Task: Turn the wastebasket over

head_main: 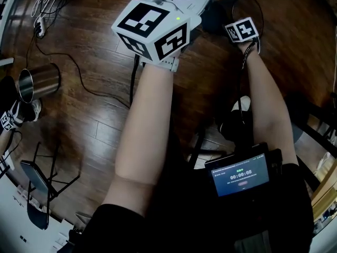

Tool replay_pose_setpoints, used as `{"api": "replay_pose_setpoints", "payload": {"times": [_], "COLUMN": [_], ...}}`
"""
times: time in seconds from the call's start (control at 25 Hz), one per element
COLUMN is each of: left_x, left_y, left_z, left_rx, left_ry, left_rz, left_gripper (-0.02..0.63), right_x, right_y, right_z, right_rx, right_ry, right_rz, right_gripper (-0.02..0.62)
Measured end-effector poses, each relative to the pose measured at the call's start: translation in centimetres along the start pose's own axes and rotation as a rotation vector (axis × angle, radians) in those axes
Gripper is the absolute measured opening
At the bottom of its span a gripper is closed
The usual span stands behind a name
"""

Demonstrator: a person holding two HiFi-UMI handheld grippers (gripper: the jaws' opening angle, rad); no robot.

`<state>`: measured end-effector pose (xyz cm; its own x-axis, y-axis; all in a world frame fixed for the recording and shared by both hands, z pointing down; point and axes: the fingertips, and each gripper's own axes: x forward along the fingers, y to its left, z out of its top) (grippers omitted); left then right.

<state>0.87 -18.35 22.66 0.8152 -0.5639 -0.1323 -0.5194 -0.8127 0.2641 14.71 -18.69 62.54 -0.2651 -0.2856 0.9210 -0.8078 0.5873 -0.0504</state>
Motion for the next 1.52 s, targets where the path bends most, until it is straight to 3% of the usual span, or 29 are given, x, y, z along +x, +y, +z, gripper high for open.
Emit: {"api": "replay_pose_setpoints", "payload": {"times": [0.08, 0.2, 0.32, 0.48, 0.8, 1.08, 1.2, 1.32, 1.4, 1.52], "left_x": [0.0, 0.0, 0.0, 0.0, 0.2, 0.8, 0.9, 0.9, 1.0, 1.4], "left_y": [0.1, 0.4, 0.7, 0.7, 0.3, -0.4, -0.6, -0.8, -1.2, -2.3], "left_z": [0.1, 0.0, 0.0, -0.1, 0.0, -0.5, -0.9, -1.2, -1.5, -2.1], "left_rx": [-0.006, -0.013, -0.017, -0.023, -0.023, 0.029, 0.034, 0.043, 0.053, 0.073], "left_ry": [-0.006, -0.006, -0.004, -0.005, -0.001, 0.033, 0.044, 0.057, 0.070, 0.090], "left_rz": [0.002, 0.003, 0.007, 0.007, 0.000, -0.019, -0.020, -0.022, -0.030, -0.063], "left_gripper": [0.000, 0.000, 0.000, 0.000, 0.000, 0.000, 0.000, 0.000, 0.000, 0.001], "right_x": [1.2, 2.5, 3.6, 4.5, 3.8, 0.1, -2.6, -6.8, -10.7, -19.0], "right_y": [1.7, 7.4, 7.7, 9.6, 9.5, 9.3, 9.1, 9.8, 10.2, 10.5], "right_z": [-0.6, -1.9, -2.9, -5.6, -5.7, -3.9, -3.2, -1.0, 1.9, 6.5], "right_rx": [-0.148, -0.291, -0.486, -0.617, -0.624, -0.632, -0.602, -0.483, -0.388, -0.185], "right_ry": [0.086, 0.194, 0.279, 0.370, 0.323, 0.269, 0.209, 0.067, -0.112, -0.488], "right_rz": [0.002, 0.130, 0.055, 0.082, 0.091, 0.105, 0.118, 0.165, 0.188, 0.243], "right_gripper": [0.011, 0.015, 0.015, 0.014, 0.020, 0.089, 0.100, 0.098, 0.064, 0.029]}}
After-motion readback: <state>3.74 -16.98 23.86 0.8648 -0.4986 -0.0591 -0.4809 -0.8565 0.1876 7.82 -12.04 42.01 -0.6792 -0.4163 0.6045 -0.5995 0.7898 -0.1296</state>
